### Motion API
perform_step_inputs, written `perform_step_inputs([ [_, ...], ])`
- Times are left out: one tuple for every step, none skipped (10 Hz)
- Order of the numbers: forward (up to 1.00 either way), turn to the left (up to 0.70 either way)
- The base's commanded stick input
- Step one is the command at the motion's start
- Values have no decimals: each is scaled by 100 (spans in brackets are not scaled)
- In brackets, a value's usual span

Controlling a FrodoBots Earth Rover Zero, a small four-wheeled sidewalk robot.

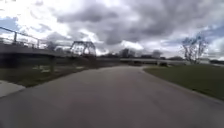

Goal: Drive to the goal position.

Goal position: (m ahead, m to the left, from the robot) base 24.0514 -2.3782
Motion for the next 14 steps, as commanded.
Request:
perform_step_inputs([
  [100,0],
  [100,0],
  [100,0],
  [100,0],
  [100,0],
  [100,0],
  [100,0],
  [100,0],
  [100,0],
  [100,0],
  [100,0],
  [100,0],
  [100,0],
  [100,0],
])
